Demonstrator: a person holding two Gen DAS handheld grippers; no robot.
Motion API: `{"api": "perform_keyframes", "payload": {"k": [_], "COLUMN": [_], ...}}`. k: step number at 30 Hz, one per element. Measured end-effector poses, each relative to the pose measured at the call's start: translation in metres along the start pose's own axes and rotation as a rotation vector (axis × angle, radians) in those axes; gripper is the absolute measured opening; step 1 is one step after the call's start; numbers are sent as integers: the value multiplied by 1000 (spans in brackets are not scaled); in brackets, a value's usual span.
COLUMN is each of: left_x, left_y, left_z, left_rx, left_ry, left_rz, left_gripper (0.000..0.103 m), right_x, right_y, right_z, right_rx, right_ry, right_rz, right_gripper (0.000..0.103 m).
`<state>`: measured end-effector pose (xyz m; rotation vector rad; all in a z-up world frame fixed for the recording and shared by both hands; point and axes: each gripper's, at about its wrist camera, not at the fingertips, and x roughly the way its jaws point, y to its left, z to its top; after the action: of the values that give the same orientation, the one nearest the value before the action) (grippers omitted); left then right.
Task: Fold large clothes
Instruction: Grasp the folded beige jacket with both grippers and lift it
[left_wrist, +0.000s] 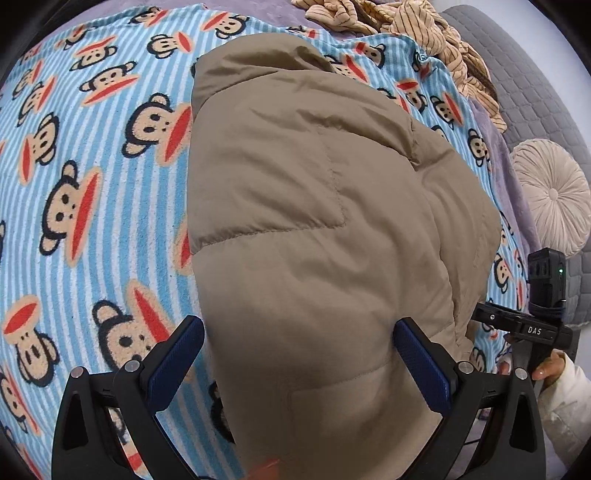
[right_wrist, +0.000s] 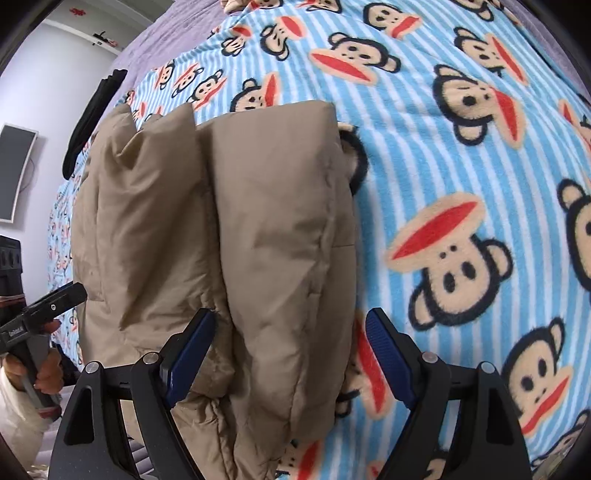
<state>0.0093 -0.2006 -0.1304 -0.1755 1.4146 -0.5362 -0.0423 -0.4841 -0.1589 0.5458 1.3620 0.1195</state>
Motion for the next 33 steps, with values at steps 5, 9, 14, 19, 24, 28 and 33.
{"api": "perform_keyframes", "payload": {"k": [5, 9, 14, 19, 24, 28, 33], "left_x": [15, 25, 40, 43, 43, 48, 60], "left_y": [22, 32, 37, 36, 35, 34, 31], "left_z": [8, 12, 18, 19, 18, 23, 26], "left_rx": [-34, -34, -65, -74, -50, -52, -111], "left_ry": [31, 52, 81, 76, 73, 70, 65], "left_rz": [-124, -187, -236, -236, -217, -220, -224], "left_gripper": [103, 103, 103, 103, 103, 103, 103], "right_x": [10, 20, 35, 30, 34, 48, 75], "right_y": [-16, -21, -24, -24, 2, 5, 1], "right_z": [10, 18, 31, 34, 39, 40, 45], "right_rx": [55, 27, 38, 148, 13, -37, 25], "right_ry": [54, 60, 73, 29, 73, 95, 141], "right_rz": [185, 130, 226, 547, 458, 344, 346], "right_gripper": [86, 86, 86, 103, 103, 103, 103]}}
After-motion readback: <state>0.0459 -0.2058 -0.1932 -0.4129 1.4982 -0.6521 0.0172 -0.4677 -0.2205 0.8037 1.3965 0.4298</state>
